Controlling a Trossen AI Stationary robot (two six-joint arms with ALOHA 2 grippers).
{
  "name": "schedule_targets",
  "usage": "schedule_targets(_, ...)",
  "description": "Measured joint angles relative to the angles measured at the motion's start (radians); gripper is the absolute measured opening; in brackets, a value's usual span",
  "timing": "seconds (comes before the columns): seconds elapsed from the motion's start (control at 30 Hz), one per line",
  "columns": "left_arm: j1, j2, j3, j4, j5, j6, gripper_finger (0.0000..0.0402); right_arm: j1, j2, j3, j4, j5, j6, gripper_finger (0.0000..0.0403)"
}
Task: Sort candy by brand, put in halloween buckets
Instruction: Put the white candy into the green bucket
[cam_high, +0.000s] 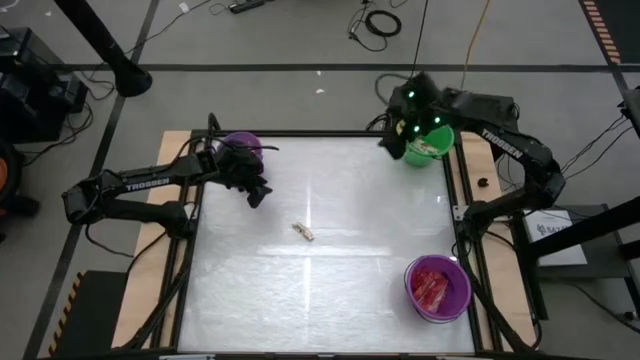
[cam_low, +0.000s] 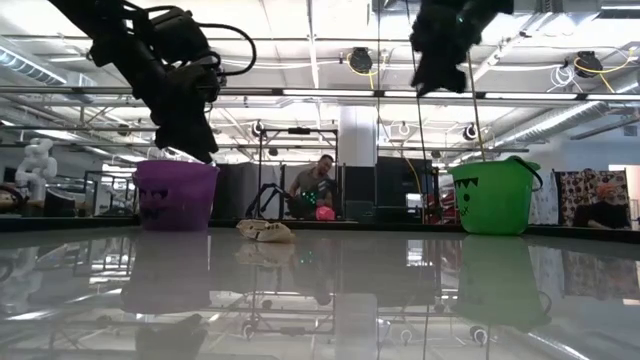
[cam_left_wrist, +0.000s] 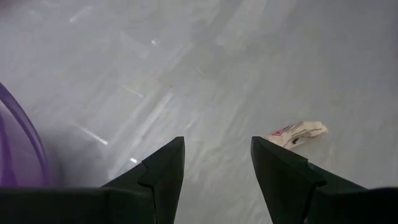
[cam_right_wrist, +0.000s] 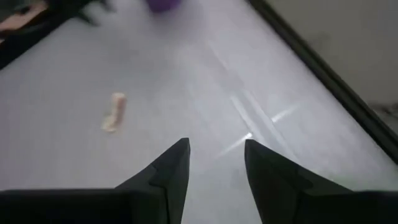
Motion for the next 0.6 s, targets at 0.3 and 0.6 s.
schedule_targets(0.3, -0.001, 0.000, 0.000, 0.029, -0.013, 0.057, 0.0191, 0.320, 0.007, -0.076, 0.270, -0.003, -0.055, 0.0146)
schedule_targets(0.6, -0.002, 0.000, 0.000, 0.031, -0.013, 0.056, 0.0191, 0.524, 0.094, -0.196, 0.525, 0.000, -0.056, 0.0146)
